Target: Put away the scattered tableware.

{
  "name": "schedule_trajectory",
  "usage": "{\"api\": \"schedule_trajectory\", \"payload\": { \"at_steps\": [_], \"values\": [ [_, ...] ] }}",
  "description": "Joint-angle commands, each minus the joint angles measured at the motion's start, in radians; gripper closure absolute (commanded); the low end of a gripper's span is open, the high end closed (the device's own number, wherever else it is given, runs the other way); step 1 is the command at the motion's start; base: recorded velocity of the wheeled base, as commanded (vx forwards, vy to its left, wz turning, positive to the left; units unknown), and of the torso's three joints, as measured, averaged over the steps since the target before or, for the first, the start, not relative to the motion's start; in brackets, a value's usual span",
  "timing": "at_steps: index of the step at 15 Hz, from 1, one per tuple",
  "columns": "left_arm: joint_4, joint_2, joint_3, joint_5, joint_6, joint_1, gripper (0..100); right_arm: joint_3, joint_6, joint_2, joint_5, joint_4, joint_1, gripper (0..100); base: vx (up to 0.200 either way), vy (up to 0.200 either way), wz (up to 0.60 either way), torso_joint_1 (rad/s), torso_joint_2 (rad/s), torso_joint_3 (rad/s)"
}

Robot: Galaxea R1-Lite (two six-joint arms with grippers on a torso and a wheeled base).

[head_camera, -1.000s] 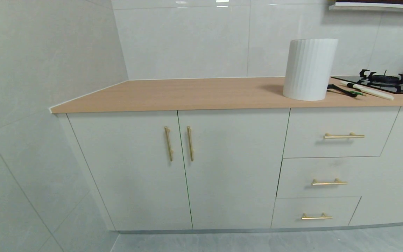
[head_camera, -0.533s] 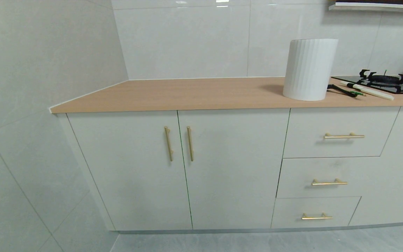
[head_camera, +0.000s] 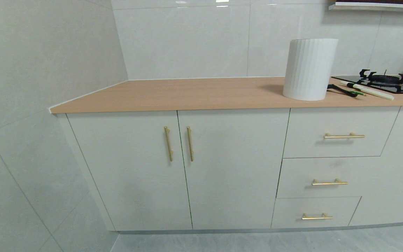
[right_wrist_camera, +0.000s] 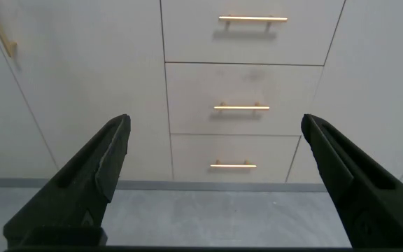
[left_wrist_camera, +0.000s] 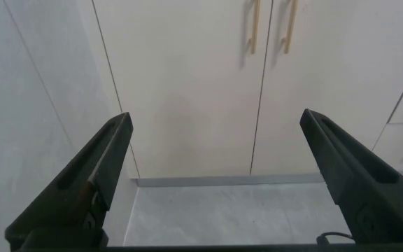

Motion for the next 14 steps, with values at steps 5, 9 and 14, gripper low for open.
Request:
{"api": "schedule_trajectory", "payload": {
  "at_steps": [5,9,14],
  "values": [
    [0.000,0.000,0.002,-0.002,0.016,0.000,0,0.001,0.002,0.003,0.008,0.004,0.001,0,0.000,0.000,0.00,0.000,0.00,0.000],
    [0.000,0.000,0.002,-0.004,0.000,0.000,0,0.001,0.007,0.002,0.011,0.004,0.001,0,0.000,0.000,0.00,0.000,0.00,0.000],
    [0.000,0.000,0.000,-0.004,-0.003,0.000,0,0.001,0.007,0.002,0.011,0.004,0.001,0,0.000,-0.080,0.00,0.001,0.00,-0.001]
  ]
}}
